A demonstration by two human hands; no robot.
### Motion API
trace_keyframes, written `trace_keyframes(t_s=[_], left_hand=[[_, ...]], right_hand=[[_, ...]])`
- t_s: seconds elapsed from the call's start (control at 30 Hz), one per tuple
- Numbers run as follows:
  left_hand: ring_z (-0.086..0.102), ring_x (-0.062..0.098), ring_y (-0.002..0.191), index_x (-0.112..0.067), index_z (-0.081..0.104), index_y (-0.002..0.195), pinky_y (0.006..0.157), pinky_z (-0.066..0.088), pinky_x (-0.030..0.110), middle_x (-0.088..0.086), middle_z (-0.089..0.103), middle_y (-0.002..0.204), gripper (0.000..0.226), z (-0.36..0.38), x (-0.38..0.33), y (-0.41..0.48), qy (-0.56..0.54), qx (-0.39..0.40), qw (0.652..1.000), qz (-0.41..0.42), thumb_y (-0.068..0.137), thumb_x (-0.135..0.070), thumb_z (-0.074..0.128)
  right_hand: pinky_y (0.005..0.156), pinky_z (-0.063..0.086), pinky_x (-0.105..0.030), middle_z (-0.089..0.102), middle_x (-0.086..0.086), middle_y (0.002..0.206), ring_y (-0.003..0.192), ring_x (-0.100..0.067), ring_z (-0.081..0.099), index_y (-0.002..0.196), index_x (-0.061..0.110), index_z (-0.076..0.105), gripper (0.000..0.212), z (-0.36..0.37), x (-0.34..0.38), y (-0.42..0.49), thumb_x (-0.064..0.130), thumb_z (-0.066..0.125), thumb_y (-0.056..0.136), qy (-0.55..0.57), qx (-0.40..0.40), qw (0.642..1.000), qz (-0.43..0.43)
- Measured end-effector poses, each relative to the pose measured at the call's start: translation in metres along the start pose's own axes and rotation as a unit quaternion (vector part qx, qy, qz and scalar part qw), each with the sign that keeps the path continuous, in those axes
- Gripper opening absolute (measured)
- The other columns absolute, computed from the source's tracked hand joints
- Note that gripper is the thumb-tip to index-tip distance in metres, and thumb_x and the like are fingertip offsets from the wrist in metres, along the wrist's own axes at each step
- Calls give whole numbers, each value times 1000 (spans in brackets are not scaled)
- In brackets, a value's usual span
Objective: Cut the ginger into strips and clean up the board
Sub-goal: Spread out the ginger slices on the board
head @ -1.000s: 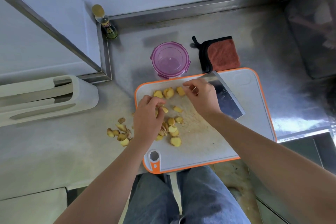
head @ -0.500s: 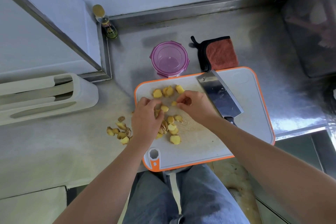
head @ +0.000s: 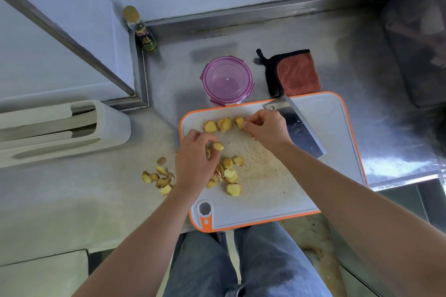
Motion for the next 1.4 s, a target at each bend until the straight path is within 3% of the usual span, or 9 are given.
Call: trace_keyframes(t_s=[0.17, 0.3, 0.5, 0.63, 0.8, 0.93, 1.1, 1.2, 1.4], left_hand=[[58, 14, 87, -21, 65, 102, 66, 53, 34, -4, 54, 98, 19, 3, 1, 1, 0, 3, 1000, -12, 84, -25, 65], [58, 14, 85, -21, 65, 103, 64, 52, 32, -4, 55, 97, 19, 2, 0, 0, 1, -6, 1000, -6, 85, -26, 66], [54, 15, 79, -18, 65, 103, 60, 47, 29, -4, 52, 92, 17, -3, -1, -13, 10, -28, 999, 17, 86, -22, 66], [49, 11, 74, -20, 64, 104, 58, 39, 23, -8, 47, 90, 18, -5, 2, -26, 1, -33, 999, 23, 87, -22, 65], [44, 11, 67, -16, 64, 106, 54, 34, 18, -6, 46, 88, 20, -6, 3, -37, 10, -31, 999, 35, 86, -16, 66], [47, 10, 68, -16, 66, 106, 56, 36, 19, -5, 49, 90, 20, -6, 3, -41, 4, -24, 999, 39, 87, -14, 66], [46, 8, 66, -17, 66, 105, 54, 31, 12, -6, 48, 90, 19, -6, 4, -42, 4, -11, 999, 33, 86, -13, 65], [48, 10, 69, -17, 66, 105, 54, 34, 15, -6, 49, 90, 18, -5, 5, -43, 7, -3, 1000, 23, 87, -15, 64], [50, 14, 69, -15, 64, 103, 53, 41, 24, -3, 50, 90, 17, -1, 7, -42, 30, 27, 999, 5, 86, -16, 62]], right_hand=[[72, 55, -39, 60, 5, 65, 66, -14, 57, 73, 12, 64, 21, 2, -1, 5, 28, 76, 78, -25, -13, 1000, 1], [63, 50, -31, 61, 9, 64, 61, -9, 55, 77, 14, 64, 17, -6, 8, -11, 29, 71, 84, -30, -42, 993, -104], [58, 42, -17, 59, 12, 72, 63, -4, 53, 81, 18, 63, 14, 16, 12, -60, 28, 72, 82, -136, 135, 953, -234], [59, 40, -31, 54, 8, 78, 66, -17, 50, 86, 20, 50, 33, 36, -15, -90, 42, 73, 78, -233, 130, 943, -198], [58, 43, -29, 60, 1, 107, 80, -25, 62, 120, 21, 56, 36, 45, -14, -101, 33, 65, 87, -243, 66, 939, -236], [52, 46, -36, 55, -4, 94, 68, -27, 59, 94, 11, 62, 16, 44, -13, -96, 19, 68, 82, -234, 72, 937, -250], [61, 44, -24, 58, 8, 75, 65, -7, 52, 79, 15, 65, 9, 30, -15, -86, 13, 74, 79, -118, 111, 971, -175], [60, 42, -15, 59, 13, 70, 63, 1, 51, 80, 19, 65, 11, 27, -6, -75, 16, 75, 79, -76, 115, 983, -121], [61, 47, -26, 62, 8, 79, 74, -11, 59, 101, 24, 61, 22, 44, 5, -64, 19, 71, 82, -176, 157, 966, -104]])
Point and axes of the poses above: each hand's wrist, its own y-axis towards the middle knuckle, its own z-axis out of the palm, x = y × z, the point moved 5 cm from there along y, towards the middle knuckle
